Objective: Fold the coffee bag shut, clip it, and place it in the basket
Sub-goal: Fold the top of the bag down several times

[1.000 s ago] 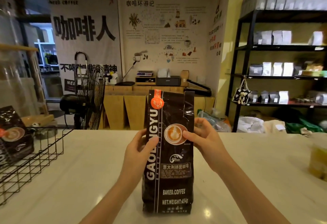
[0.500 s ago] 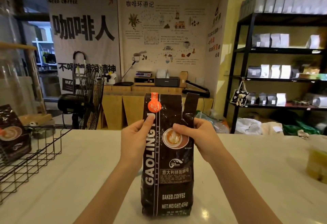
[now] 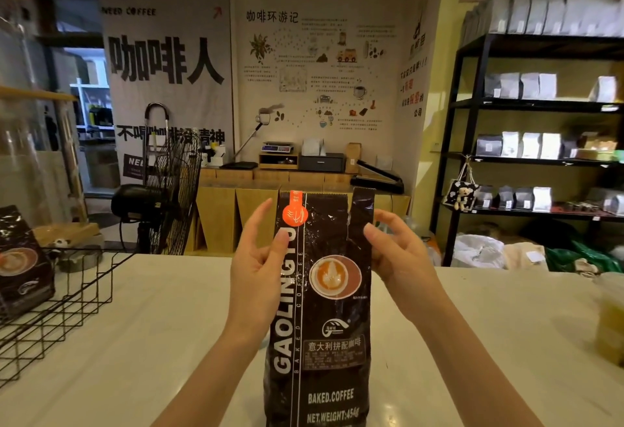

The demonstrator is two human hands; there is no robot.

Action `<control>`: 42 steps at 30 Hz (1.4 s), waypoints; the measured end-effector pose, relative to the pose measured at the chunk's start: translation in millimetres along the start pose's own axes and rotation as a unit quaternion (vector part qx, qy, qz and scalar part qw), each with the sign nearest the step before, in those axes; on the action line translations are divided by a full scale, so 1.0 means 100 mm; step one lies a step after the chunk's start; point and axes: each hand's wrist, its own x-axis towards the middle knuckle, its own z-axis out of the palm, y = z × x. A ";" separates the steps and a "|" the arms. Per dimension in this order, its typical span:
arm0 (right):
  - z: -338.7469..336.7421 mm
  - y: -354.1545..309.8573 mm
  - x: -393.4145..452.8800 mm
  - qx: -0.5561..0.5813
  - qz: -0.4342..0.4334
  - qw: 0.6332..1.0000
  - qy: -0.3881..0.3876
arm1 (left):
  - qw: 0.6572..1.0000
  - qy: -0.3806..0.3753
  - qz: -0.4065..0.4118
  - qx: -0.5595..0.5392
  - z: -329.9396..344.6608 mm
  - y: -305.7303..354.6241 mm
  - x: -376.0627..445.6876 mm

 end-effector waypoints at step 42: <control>0.00 -0.12 -0.09 -0.173 0.022 0.983 -0.063 | 0.978 -0.154 -0.131 0.047 -0.32 0.18 0.14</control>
